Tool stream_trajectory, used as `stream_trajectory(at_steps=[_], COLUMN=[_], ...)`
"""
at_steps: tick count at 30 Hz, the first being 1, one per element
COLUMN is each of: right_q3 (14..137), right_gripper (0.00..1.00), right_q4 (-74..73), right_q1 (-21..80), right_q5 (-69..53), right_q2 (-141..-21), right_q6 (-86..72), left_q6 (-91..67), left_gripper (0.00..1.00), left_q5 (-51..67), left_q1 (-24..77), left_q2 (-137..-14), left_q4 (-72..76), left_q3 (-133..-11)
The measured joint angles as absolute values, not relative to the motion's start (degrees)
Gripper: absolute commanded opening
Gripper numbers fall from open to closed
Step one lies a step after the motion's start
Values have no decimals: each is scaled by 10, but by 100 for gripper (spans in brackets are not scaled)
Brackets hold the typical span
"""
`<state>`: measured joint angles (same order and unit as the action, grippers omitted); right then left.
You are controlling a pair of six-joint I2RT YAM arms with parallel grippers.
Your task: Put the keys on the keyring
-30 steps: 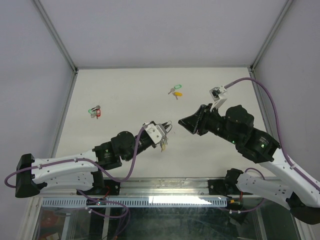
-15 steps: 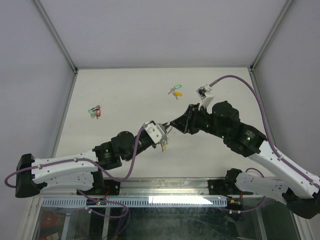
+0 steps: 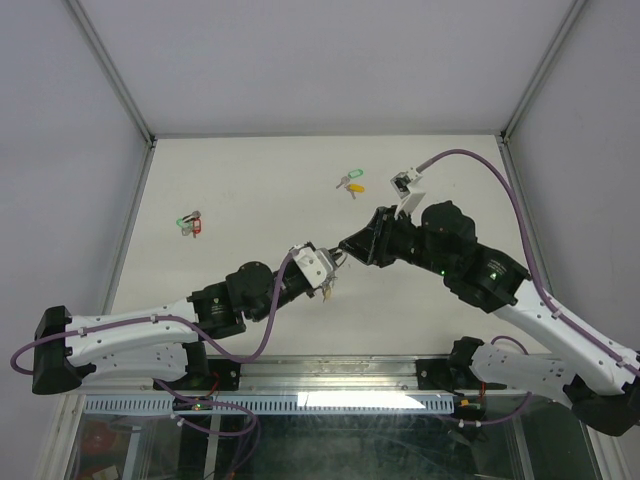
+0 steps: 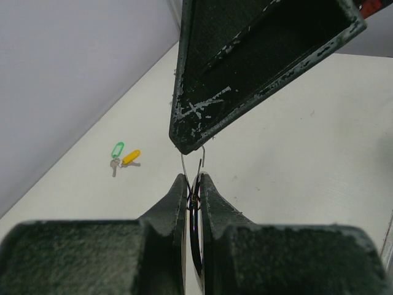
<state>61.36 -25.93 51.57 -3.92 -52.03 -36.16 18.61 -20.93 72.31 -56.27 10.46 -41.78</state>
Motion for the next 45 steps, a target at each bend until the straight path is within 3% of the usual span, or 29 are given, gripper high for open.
stream_trajectory(at_steps=[31,45], right_q3=[610,607], right_gripper=[18,24], right_q4=[-258,-255], right_q1=[516,516], right_q5=[-40,-48], right_q2=[-529,-531], right_q6=[-364,-364], left_q6=[186,187], left_gripper=[0,0], left_q5=[-204,-201], left_q1=[723,723], left_q2=[-566,-567], left_q4=[103,103], left_q3=[-420,-421])
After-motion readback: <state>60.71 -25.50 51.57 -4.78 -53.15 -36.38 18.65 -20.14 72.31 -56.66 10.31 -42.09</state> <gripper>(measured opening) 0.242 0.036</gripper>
